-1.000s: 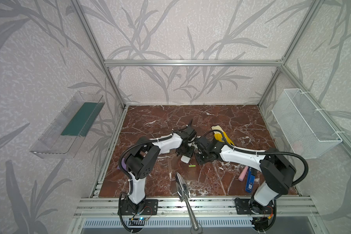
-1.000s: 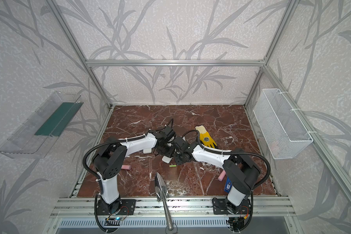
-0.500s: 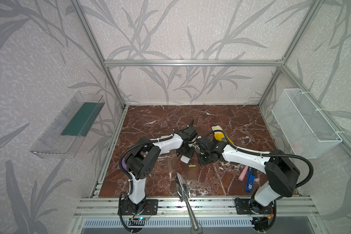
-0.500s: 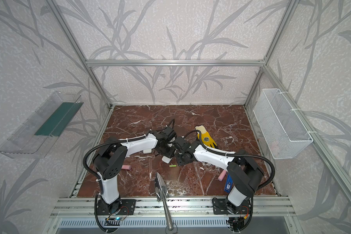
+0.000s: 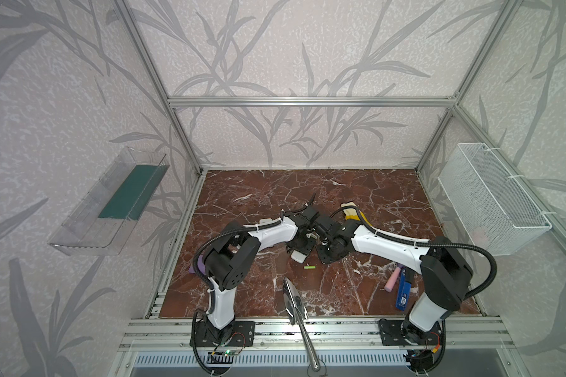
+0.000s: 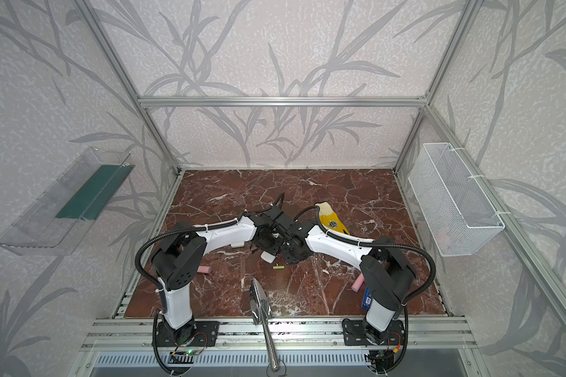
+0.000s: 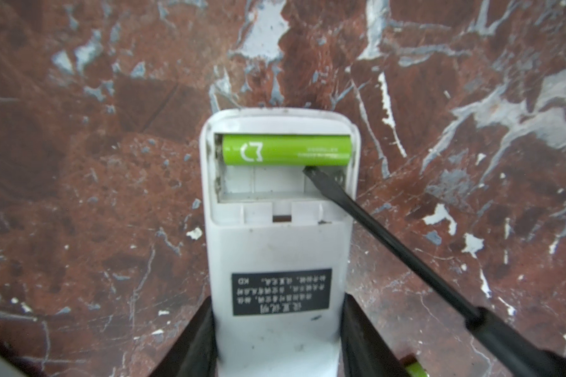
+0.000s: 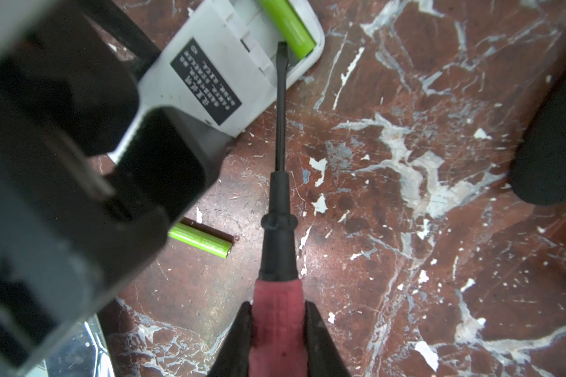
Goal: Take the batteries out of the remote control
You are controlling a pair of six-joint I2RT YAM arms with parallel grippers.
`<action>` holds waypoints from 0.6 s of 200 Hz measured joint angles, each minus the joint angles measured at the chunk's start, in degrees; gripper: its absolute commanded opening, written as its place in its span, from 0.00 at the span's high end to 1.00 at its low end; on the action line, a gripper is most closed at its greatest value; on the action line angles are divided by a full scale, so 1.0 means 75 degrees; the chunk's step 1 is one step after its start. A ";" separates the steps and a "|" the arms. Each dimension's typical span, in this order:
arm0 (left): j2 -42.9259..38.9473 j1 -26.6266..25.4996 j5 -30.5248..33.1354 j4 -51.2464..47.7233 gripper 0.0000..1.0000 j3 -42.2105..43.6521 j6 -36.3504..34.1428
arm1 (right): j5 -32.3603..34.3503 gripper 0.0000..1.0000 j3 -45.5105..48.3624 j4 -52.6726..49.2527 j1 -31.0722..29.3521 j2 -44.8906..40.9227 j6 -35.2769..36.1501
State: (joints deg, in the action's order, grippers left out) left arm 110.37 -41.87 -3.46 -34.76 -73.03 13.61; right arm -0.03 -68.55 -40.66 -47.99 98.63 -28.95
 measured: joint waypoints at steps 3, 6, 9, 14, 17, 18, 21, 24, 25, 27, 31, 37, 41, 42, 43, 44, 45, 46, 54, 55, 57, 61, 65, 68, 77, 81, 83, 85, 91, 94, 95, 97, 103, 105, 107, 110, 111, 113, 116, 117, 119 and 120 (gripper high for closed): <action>0.0000 0.0000 0.0003 0.0000 0.82 0.0000 0.0000 | -0.0006 1.00 -0.0015 0.0009 0.0003 0.0035 -0.0006; 0.0000 0.0000 0.0003 0.0000 0.82 0.0000 0.0000 | -0.0006 1.00 -0.0023 0.0023 0.0009 0.0061 -0.0017; 0.0000 0.0000 0.0000 0.0003 0.82 0.0000 0.0000 | -0.0006 1.00 -0.0023 0.0047 0.0009 0.0085 -0.0029; 0.0000 0.0000 0.0003 0.0003 0.82 0.0000 -0.0003 | -0.0003 1.00 -0.0023 0.0055 0.0006 0.0111 -0.0035; 0.0000 -0.0003 0.0009 0.0003 0.82 0.0000 -0.0006 | -0.0003 1.00 -0.0020 0.0070 0.0006 0.0122 -0.0041; 0.0000 -0.0006 0.0012 0.0003 0.82 0.0000 -0.0006 | -0.0003 1.00 -0.0017 0.0073 0.0006 0.0122 -0.0044; 0.0000 -0.0006 0.0015 0.0003 0.82 0.0000 -0.0009 | -0.0003 1.00 -0.0017 0.0082 0.0006 0.0125 -0.0058; 0.0000 -0.0006 0.0015 0.0003 0.82 0.0000 -0.0012 | -0.0003 1.00 -0.0012 0.0096 0.0006 0.0128 -0.0067; 0.0000 -0.0006 0.0015 0.0003 0.82 0.0000 -0.0012 | -0.0003 1.00 -0.0009 0.0105 0.0003 0.0128 -0.0070; 0.0000 -0.0006 0.0015 0.0003 0.82 0.0000 -0.0012 | -0.0003 1.00 -0.0003 0.0122 0.0003 0.0128 -0.0079; 0.0000 -0.0006 0.0012 0.0003 0.82 0.0000 -0.0015 | 0.0003 1.00 0.0015 0.0169 0.0003 0.0125 -0.0099; 0.0000 -0.0006 0.0015 0.0003 0.82 0.0000 -0.0017 | 0.0003 1.00 0.0044 0.0236 0.0003 0.0128 -0.0125; 0.0000 -0.0009 0.0020 0.0003 0.82 0.0000 -0.0015 | 0.0009 1.00 0.0079 0.0306 0.0003 0.0128 -0.0143; 0.0000 -0.0009 0.0020 0.0003 0.82 0.0000 -0.0015 | 0.0006 1.00 0.0085 0.0315 0.0003 0.0128 -0.0143; 0.0000 -0.0012 0.0020 0.0003 0.82 0.0003 -0.0015 | 0.0009 1.00 0.0096 0.0326 0.0003 0.0128 -0.0146; 0.0000 -0.0012 0.0023 0.0003 0.82 0.0003 -0.0015 | 0.0009 1.00 0.0105 0.0335 0.0003 0.0128 -0.0146; 0.0000 -0.0012 0.0023 0.0003 0.82 0.0003 -0.0017 | 0.0012 1.00 0.0119 0.0358 0.0000 0.0128 -0.0152; 0.0000 -0.0012 0.0023 0.0003 0.82 0.0003 -0.0015 | 0.0012 1.00 0.0125 0.0367 0.0000 0.0128 -0.0154; 0.0000 -0.0012 0.0029 0.0003 0.82 0.0003 -0.0015 | 0.0035 1.00 0.0204 0.0478 -0.0012 0.0125 -0.0178; 0.0000 -0.0012 0.0029 0.0003 0.82 0.0003 -0.0015 | 0.0044 1.00 0.0219 0.0504 -0.0012 0.0125 -0.0178; 0.0000 -0.0012 0.0029 0.0003 0.82 0.0003 -0.0015 | 0.0052 1.00 0.0242 0.0548 -0.0015 0.0125 -0.0184; 0.0000 -0.0012 0.0029 0.0003 0.82 0.0003 -0.0015 | 0.0064 1.00 0.0289 0.0624 -0.0017 0.0125 -0.0187; 0.0003 -0.0012 0.0026 0.0003 0.82 0.0003 -0.0017 | 0.0085 1.00 0.0347 0.0705 -0.0017 0.0125 -0.0187; 0.0003 -0.0012 0.0029 0.0003 0.82 0.0003 -0.0015 | 0.0093 1.00 0.0393 0.0787 -0.0017 0.0122 -0.0189; 0.0003 -0.0017 0.0038 0.0003 0.82 0.0003 -0.0017 | 0.0108 1.00 0.0539 0.0979 -0.0029 0.0096 -0.0187; 0.0003 -0.0017 0.0047 0.0003 0.82 0.0003 -0.0017 | 0.0119 1.00 0.0600 0.1058 -0.0038 0.0082 -0.0189; 0.0003 -0.0020 0.0052 0.0003 0.82 0.0003 -0.0017 | 0.0128 1.00 0.0629 0.1096 -0.0044 0.0070 -0.0189; 0.0003 -0.0020 0.0052 0.0003 0.82 0.0003 -0.0020 | 0.0143 1.00 0.0667 0.1137 -0.0050 0.0055 -0.0189; 0.0003 -0.0026 0.0064 0.0003 0.82 0.0003 -0.0020 | 0.0160 1.00 0.0778 0.1265 -0.0061 0.0012 -0.0192; 0.0003 -0.0026 0.0070 0.0003 0.82 0.0003 -0.0020 | 0.0163 1.00 0.0825 0.1317 -0.0061 -0.0009 -0.0192; 0.0003 -0.0029 0.0073 0.0003 0.82 0.0003 -0.0020 | 0.0163 1.00 0.0836 0.1329 -0.0061 -0.0017 -0.0192; 0.0003 -0.0029 0.0076 0.0003 0.82 0.0003 -0.0020 | 0.0169 1.00 0.0874 0.1367 -0.0061 -0.0032 -0.0192; 0.0003 -0.0035 0.0085 0.0003 0.82 0.0003 -0.0020 | 0.0172 1.00 0.0970 0.1478 -0.0061 -0.0082 -0.0192; 0.0003 -0.0035 0.0090 0.0003 0.82 0.0003 -0.0020 | 0.0175 1.00 0.1005 0.1518 -0.0061 -0.0108 -0.0192; 0.0003 -0.0038 0.0096 0.0003 0.82 0.0003 -0.0020 | 0.0175 1.00 0.1040 0.1568 -0.0061 -0.0125 -0.0192; 0.0003 -0.0041 0.0105 0.0003 0.82 0.0003 -0.0023 | 0.0178 1.00 0.1090 0.1620 -0.0061 -0.0154 -0.0195; 0.0003 -0.0041 0.0108 0.0003 0.82 0.0003 -0.0026 | 0.0178 1.00 0.1119 0.1649 -0.0061 -0.0172 -0.0192; 0.0003 -0.0044 0.0111 0.0003 0.82 0.0003 -0.0026 | 0.0181 1.00 0.1157 0.1693 -0.0061 -0.0192 -0.0195; 0.0003 -0.0047 0.0117 0.0003 0.82 0.0003 -0.0032 | 0.0181 1.00 0.1207 0.1749 -0.0061 -0.0230 -0.0195; 0.0003 -0.0047 0.0119 0.0003 0.82 0.0003 -0.0041 | 0.0181 1.00 0.1233 0.1778 -0.0061 -0.0248 -0.0195; 0.0003 -0.0050 0.0122 0.0003 0.82 0.0000 -0.0052 | 0.0181 1.00 0.1259 0.1807 -0.0061 -0.0265 -0.0195; 0.0003 -0.0050 0.0122 0.0003 0.82 0.0000 -0.0052 | 0.0181 1.00 0.1285 0.1830 -0.0061 -0.0280 -0.0195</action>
State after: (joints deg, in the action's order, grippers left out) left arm 110.39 -42.24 -2.55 -34.74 -73.03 13.21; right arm 1.32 -58.92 -26.94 -48.45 96.53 -30.41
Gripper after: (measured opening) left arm 0.514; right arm 0.232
